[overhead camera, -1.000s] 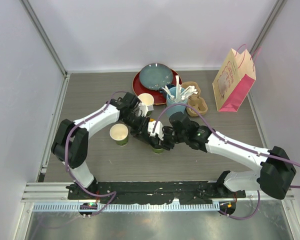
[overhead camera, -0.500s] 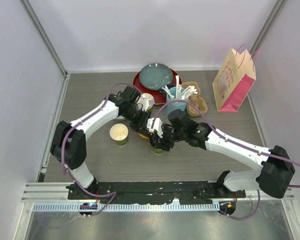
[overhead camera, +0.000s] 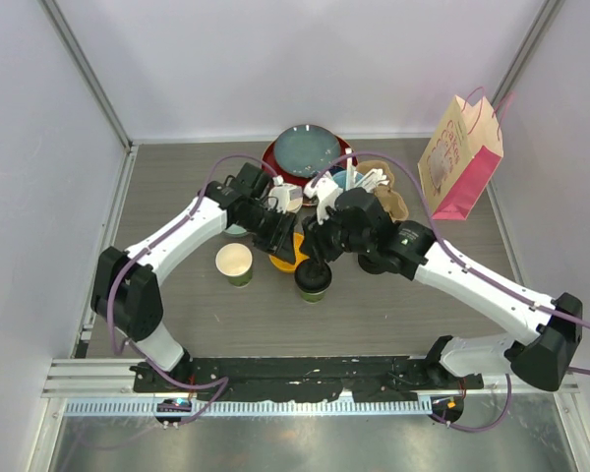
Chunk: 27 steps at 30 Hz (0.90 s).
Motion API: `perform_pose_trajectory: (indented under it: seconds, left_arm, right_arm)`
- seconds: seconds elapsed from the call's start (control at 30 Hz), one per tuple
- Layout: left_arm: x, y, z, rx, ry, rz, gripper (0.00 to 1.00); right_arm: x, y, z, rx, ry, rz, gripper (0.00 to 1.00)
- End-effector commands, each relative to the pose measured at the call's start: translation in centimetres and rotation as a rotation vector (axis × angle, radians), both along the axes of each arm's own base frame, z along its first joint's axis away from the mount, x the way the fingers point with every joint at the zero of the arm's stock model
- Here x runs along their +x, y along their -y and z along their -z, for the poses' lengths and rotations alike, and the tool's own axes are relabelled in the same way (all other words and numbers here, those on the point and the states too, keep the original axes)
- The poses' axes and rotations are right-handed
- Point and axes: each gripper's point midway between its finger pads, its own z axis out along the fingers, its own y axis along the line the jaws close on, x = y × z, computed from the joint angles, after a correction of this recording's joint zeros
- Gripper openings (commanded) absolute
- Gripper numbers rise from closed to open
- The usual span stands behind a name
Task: Pack the takeout coffee
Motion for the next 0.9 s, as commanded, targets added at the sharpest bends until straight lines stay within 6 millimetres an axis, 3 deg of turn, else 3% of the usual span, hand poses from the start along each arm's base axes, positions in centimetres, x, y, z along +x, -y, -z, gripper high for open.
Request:
perform_pose_trajectory:
  seconds: [0.0,0.2,0.87]
  left_arm:
    - [0.1,0.9,-1.6,-0.028,0.07,0.003,0.41]
    - [-0.5,1.7,-1.3,-0.017,0.068,0.016,0.43]
    - [-1.5,2.3,1.3,0.014,0.017,0.015,0.41]
  right_arm:
    - [1.6,4.8,0.7,-0.011,-0.157,0.496,0.43]
    - [0.3,6.3,3.4,0.011,-0.273,0.64,0.44]
    - [-0.6,4.4,6.6,0.019,-0.393,0.609,0.35]
